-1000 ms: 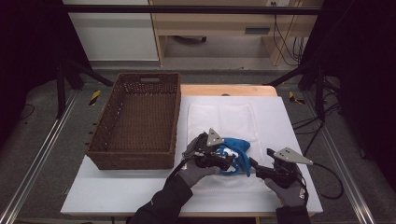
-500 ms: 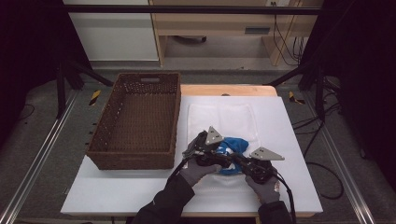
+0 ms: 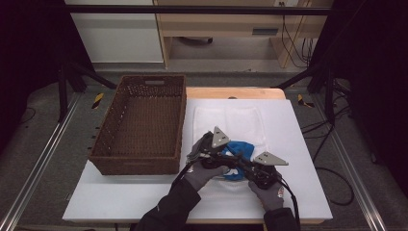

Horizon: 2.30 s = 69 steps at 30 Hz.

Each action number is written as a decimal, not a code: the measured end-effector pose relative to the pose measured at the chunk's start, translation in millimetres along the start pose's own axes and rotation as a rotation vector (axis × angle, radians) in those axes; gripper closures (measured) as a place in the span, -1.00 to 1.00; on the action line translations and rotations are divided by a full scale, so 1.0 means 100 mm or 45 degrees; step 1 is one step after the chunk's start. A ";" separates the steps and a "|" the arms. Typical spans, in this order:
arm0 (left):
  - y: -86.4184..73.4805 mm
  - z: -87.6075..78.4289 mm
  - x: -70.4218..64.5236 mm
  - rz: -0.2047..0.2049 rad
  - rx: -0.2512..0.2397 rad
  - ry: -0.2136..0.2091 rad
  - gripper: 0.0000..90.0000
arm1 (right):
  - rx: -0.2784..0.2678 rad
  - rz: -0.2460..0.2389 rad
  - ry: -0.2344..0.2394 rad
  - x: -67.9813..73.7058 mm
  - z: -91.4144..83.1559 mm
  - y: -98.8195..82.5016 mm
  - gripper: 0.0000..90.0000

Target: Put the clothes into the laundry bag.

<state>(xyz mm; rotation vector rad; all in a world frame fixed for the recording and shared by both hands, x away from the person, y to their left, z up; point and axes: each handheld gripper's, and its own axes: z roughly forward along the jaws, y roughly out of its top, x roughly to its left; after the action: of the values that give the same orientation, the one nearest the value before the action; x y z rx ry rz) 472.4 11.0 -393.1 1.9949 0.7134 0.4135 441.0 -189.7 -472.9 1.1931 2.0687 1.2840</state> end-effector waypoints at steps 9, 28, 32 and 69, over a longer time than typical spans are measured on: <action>-0.30 -0.47 0.18 -0.019 0.027 0.078 0.14 | -0.125 0.039 -0.010 -0.08 -0.26 0.09 0.22; -0.91 -0.70 0.03 -0.086 0.130 0.003 0.71 | -0.103 -0.055 0.057 0.21 -0.25 0.36 -0.70; -1.00 -0.55 -0.02 -0.069 0.163 0.010 0.92 | -0.062 -0.090 0.058 0.35 -0.13 0.36 -0.85; -1.23 -0.27 -0.10 -0.007 0.235 0.048 0.95 | 0.013 0.024 -0.218 -0.12 -0.28 0.32 0.55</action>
<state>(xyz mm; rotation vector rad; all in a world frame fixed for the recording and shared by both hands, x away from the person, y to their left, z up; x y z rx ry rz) 410.6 70.3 -486.1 2.1626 0.8053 0.3948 442.1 -207.5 -432.4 1.2824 1.9474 1.1384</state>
